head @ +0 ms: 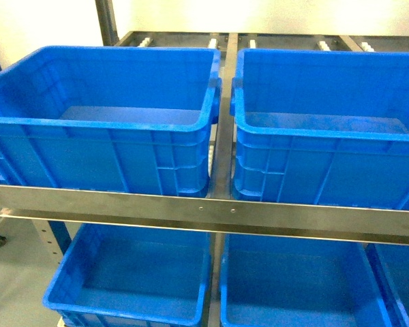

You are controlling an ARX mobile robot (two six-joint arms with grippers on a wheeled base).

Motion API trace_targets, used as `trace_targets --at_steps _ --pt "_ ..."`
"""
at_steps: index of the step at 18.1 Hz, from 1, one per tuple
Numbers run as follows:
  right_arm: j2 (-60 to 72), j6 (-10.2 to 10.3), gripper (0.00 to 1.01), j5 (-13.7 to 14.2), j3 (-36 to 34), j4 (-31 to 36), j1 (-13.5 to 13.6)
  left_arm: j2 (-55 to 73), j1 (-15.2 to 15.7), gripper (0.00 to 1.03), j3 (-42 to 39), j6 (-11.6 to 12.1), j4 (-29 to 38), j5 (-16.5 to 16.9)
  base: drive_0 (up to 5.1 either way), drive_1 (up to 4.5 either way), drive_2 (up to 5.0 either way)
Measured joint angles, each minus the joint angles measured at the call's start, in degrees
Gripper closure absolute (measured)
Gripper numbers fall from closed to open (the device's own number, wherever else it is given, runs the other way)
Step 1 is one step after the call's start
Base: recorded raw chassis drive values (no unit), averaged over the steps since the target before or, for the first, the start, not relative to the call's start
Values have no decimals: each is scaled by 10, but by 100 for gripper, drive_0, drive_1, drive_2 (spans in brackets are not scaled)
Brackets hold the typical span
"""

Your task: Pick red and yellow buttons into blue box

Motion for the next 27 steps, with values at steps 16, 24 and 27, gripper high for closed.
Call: trace_targets --at_steps 16,24,27 --pt "0 0 72 2 0 0 -1 0 -4 78 0 0 0 4 418 -79 -339" --pt "0 0 72 0 0 1 0 -1 0 78 0 0 3 0 365 117 -477" --pt "-1 0 72 0 0 1 0 0 0 78 0 0 -1 0 365 117 -477"
